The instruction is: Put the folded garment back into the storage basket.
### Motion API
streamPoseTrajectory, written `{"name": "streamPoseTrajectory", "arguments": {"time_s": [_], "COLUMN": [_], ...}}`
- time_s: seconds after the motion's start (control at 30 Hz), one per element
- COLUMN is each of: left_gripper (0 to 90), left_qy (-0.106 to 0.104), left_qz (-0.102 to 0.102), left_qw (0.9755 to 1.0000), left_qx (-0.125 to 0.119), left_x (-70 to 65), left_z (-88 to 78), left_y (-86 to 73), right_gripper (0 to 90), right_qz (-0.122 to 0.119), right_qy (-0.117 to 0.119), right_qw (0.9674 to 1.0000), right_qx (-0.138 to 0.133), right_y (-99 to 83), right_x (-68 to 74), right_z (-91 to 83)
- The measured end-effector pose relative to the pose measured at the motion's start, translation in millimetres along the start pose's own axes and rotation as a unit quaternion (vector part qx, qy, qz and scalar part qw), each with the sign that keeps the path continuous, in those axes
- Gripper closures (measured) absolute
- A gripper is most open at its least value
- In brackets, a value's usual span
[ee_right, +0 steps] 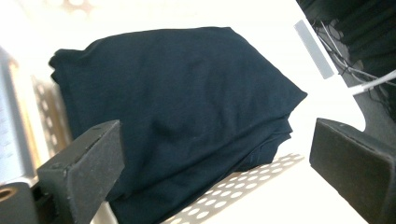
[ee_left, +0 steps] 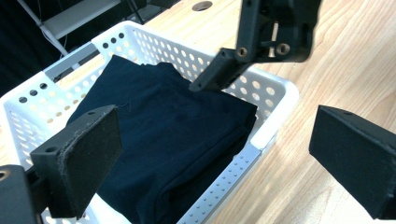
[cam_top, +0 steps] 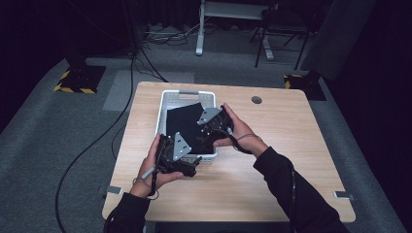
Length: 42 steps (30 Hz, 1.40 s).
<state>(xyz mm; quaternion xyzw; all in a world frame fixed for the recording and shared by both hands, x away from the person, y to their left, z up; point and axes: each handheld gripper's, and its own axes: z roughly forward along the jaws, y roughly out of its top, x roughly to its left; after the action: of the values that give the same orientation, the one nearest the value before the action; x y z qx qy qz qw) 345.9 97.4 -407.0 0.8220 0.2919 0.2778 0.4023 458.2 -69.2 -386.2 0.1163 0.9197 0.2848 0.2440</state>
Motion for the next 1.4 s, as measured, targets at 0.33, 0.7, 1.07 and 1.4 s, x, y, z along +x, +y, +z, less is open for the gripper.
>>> {"name": "streamPoseTrajectory", "arguments": {"time_s": [0.33, 0.7, 1.07, 1.4], "left_gripper": [2.3, 2.0, 2.3, 2.0], "left_qy": [0.006, -0.010, -0.015, -0.035], "left_qz": [0.016, 0.035, 0.039, 0.059], "left_qw": [0.9998, 0.9992, 0.9985, 0.9971], "left_qx": [-0.010, -0.016, -0.034, -0.034], "left_x": [-12.9, -35.7, -55.4, -73.1], "left_z": [-1.6, 1.7, 6.2, 11.2], "left_y": [6.4, 14.1, 19.5, 21.2], "right_gripper": [3.4, 3.4, 3.0, 2.6], "right_qz": [-0.017, -0.028, -0.048, -0.054], "right_qy": [-0.011, -0.027, -0.045, -0.051], "right_qw": [0.9997, 0.9988, 0.9971, 0.9966], "right_qx": [-0.016, -0.029, -0.039, -0.035], "right_y": [-7.2, -23.7, -38.6, -63.6], "right_x": [7.2, 13.0, 23.7, 35.9], "right_z": [-21.4, -48.4, -73.2, -84.9]}}
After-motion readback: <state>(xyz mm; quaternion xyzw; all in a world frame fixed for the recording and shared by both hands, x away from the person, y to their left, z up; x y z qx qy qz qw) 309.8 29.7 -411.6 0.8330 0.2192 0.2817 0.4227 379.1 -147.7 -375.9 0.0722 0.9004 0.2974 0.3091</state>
